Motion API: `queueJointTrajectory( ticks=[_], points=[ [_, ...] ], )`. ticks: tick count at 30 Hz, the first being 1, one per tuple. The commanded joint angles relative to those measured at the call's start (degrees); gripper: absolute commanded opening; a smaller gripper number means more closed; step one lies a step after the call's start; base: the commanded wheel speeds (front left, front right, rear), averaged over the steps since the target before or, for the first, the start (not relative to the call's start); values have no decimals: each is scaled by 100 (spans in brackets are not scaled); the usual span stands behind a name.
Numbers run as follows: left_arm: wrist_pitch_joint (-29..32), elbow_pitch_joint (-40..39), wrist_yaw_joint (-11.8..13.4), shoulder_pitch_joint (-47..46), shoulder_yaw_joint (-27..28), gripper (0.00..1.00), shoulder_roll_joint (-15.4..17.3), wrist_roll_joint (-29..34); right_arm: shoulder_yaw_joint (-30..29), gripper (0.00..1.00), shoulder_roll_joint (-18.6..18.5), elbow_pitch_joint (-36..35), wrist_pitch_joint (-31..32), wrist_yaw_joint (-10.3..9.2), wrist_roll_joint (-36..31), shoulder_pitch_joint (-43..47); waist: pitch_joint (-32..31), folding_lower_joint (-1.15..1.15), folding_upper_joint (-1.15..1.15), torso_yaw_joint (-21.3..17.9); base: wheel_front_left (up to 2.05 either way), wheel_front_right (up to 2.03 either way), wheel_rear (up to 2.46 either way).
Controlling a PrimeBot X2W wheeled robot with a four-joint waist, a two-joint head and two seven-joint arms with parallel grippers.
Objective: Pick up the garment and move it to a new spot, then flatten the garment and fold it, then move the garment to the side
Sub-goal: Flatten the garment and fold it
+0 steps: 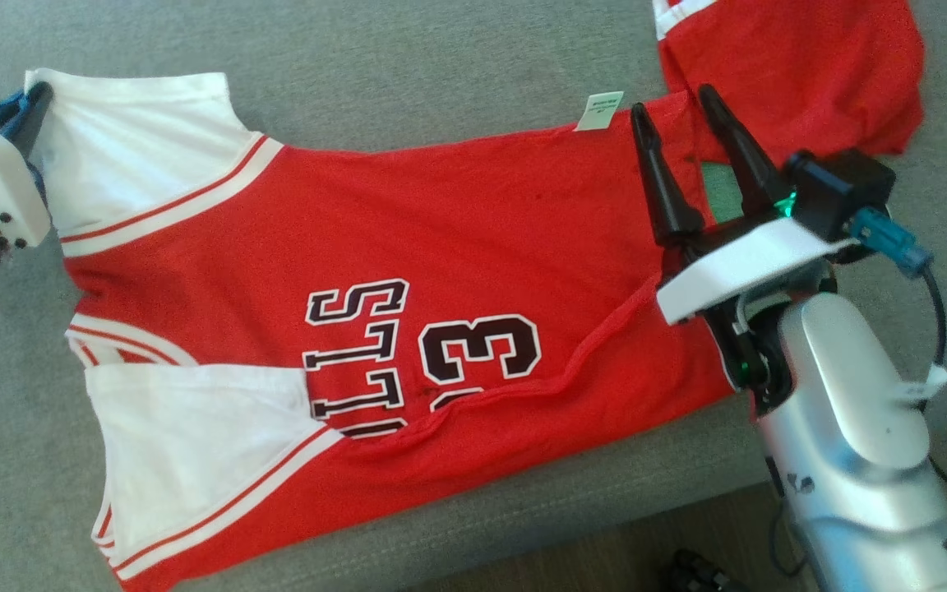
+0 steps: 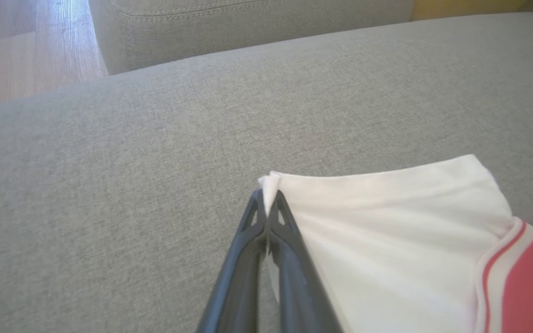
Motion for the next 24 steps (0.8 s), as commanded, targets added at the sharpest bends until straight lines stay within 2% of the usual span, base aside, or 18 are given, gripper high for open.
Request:
queueJointTrajectory(
  ticks=[1,11,24],
  points=[
    [-86,-18,9,-334,188,0,350,-55,87,100,29,-123,65,-5,-32,-174,25,0,0,46,0,0,0],
    [-419,118,9,-608,-97,0,371,-231,266,100,-224,452,467,-5,118,-764,114,0,0,156,0,0,0],
    [-604,318,9,-851,-448,0,355,-422,386,100,-411,1394,593,-5,353,-1261,195,0,0,296,0,0,0]
  ],
)
